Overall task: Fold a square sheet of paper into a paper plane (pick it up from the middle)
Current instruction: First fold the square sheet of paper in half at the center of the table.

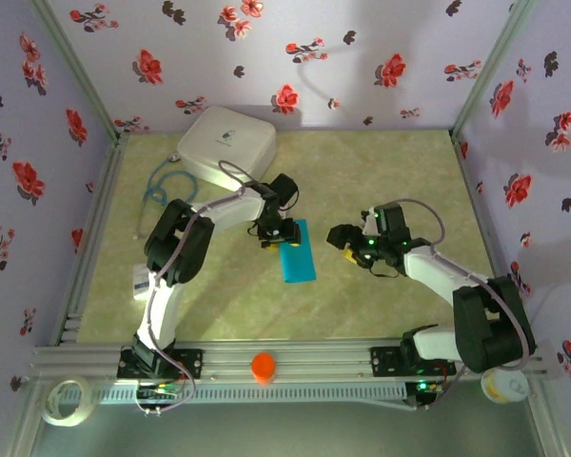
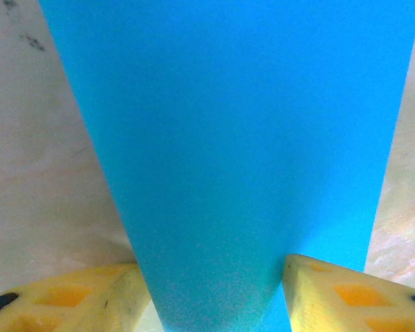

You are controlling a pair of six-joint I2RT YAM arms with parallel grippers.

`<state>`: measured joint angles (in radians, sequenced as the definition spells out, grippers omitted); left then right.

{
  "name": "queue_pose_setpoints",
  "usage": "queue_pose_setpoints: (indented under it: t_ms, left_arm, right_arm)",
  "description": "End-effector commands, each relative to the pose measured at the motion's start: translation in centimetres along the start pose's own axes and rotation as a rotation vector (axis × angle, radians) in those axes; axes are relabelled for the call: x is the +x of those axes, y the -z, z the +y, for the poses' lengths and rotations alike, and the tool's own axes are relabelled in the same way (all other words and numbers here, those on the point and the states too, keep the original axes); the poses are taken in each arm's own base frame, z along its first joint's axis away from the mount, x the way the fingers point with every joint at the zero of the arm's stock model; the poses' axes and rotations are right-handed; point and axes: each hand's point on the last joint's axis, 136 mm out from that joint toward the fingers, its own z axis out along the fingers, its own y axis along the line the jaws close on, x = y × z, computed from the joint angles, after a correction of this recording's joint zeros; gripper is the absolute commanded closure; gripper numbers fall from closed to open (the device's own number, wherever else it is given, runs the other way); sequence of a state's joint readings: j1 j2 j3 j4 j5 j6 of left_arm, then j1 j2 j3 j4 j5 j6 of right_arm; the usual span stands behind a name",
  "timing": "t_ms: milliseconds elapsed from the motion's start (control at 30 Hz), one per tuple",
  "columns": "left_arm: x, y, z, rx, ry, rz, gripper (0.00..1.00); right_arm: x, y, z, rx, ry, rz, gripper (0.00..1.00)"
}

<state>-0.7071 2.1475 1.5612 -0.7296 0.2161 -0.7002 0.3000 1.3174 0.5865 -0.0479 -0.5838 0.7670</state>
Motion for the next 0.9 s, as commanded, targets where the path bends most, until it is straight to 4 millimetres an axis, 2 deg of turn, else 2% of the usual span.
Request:
queue_pose_setpoints:
  t_ms: [0, 233, 700, 867]
  left_arm:
    - [3.3, -6.8, 9.1, -0.311, 0.055, 0.123, 0.43]
    - [3.4, -6.9, 9.5, -0.328, 0.063, 0.118, 0.42]
    - [3.6, -7.4, 9.4, -0.329, 0.063, 0.122, 0.42]
    - [3.7, -7.4, 9.4, -0.33, 0.056, 0.126, 0.43]
  right_arm:
    - [-0.5, 0.0, 1.3, -0.034, 0.037, -0.007, 0.22]
    - [-0.3, -0.4, 1.4, -0.04, 0.04, 0.013, 0.35]
    - [-0.1, -1.0, 1.3, -0.035, 0.041, 0.029, 0.35]
    - [0.1, -1.2, 1.4, -0.037, 0.044, 0.04, 0.38]
